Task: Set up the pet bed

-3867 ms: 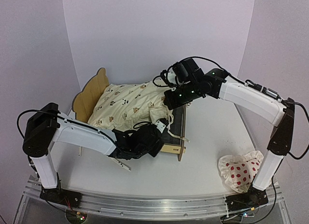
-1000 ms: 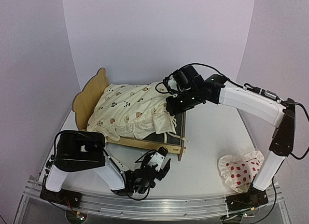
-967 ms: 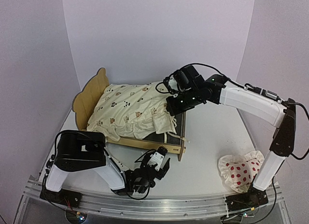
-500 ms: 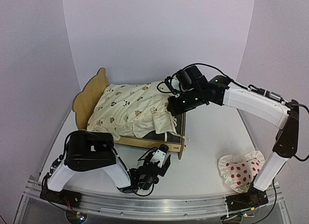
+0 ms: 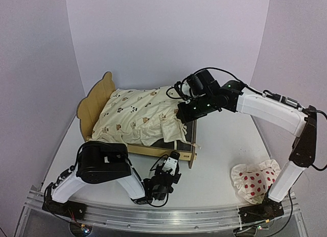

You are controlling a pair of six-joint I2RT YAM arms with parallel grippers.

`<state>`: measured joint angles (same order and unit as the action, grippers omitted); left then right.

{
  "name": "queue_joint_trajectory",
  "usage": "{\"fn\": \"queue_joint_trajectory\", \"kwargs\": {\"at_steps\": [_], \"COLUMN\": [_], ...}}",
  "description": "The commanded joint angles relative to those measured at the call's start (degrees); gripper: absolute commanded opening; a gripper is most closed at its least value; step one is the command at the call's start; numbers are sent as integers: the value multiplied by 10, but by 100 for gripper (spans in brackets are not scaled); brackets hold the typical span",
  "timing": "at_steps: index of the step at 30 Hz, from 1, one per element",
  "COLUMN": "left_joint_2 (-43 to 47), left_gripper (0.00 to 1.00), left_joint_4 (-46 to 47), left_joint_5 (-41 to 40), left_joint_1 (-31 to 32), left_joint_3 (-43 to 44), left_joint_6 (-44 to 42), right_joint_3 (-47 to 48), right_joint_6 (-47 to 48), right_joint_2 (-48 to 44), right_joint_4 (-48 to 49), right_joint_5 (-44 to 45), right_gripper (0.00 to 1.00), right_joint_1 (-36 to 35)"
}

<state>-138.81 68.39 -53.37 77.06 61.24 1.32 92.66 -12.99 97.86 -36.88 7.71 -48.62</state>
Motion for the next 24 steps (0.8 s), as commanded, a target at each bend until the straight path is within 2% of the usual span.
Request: {"fn": "queue_joint_trajectory", "kwargs": {"at_steps": [1,2,8,18,24], "left_joint_2": [-13,-13,23,141,198], "left_gripper": [4,0,0,0,0], "left_joint_4": [35,36,25,-114,-217], "left_joint_5": [-18,-18,29,153,202], "left_joint_1": [-9,-9,-8,8,20], "left_joint_3": [19,18,-31,-144,-169], "left_joint_6": [-8,-8,20,114,157], "right_joint_3": [-2,-2,-2,7,1], "right_joint_6": [-7,-7,-10,-17,-33], "right_joint_2": [-30,-30,-27,-18,-11], "right_joint_4": [25,25,25,25,25], "right_joint_5": [-15,-14,-10,-10,-32], "right_gripper": [0,0,0,0,0], "right_joint_1": [-2,-2,-2,-2,-2]}}
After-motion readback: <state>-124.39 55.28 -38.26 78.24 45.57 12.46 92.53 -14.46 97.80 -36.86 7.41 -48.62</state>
